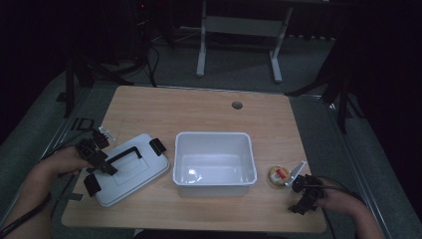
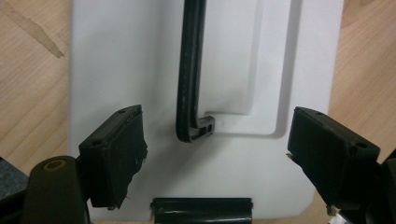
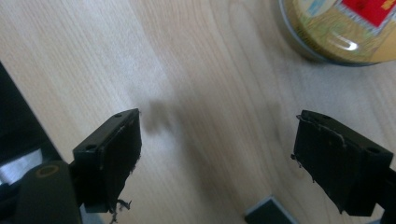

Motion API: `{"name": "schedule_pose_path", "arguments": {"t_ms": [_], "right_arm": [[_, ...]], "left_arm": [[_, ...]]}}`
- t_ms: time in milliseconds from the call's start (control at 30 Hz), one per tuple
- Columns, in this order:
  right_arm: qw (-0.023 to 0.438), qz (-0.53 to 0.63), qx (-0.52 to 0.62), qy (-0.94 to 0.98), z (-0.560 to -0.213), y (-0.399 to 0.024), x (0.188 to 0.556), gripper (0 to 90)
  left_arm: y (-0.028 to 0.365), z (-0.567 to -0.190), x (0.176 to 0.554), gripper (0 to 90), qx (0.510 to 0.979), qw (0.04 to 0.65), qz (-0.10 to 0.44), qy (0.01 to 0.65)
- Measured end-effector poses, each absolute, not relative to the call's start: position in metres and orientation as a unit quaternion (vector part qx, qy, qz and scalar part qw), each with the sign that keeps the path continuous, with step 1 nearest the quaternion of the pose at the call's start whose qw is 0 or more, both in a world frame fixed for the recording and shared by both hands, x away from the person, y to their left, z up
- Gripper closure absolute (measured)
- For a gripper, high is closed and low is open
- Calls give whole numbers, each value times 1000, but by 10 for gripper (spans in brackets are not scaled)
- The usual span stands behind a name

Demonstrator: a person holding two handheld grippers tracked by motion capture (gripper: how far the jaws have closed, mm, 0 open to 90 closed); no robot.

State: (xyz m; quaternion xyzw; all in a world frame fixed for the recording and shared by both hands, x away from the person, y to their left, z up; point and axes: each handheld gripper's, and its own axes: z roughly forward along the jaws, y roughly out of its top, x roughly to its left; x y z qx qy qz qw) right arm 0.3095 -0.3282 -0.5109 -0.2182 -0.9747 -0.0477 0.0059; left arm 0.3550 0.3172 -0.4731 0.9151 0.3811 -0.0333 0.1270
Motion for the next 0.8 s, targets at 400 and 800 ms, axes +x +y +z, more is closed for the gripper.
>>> {"name": "schedule_pose_path", "arguments": {"t_ms": [400,800], "right_arm": [[6,38,-167,-985,-504,-309,313,126],[-26,33,-131,-990,-491,-303,328,124]], "left_arm": [[314,-473,353,183,918,127,-42,373],[312,-475,354,183,919,125,-49,371]]}}
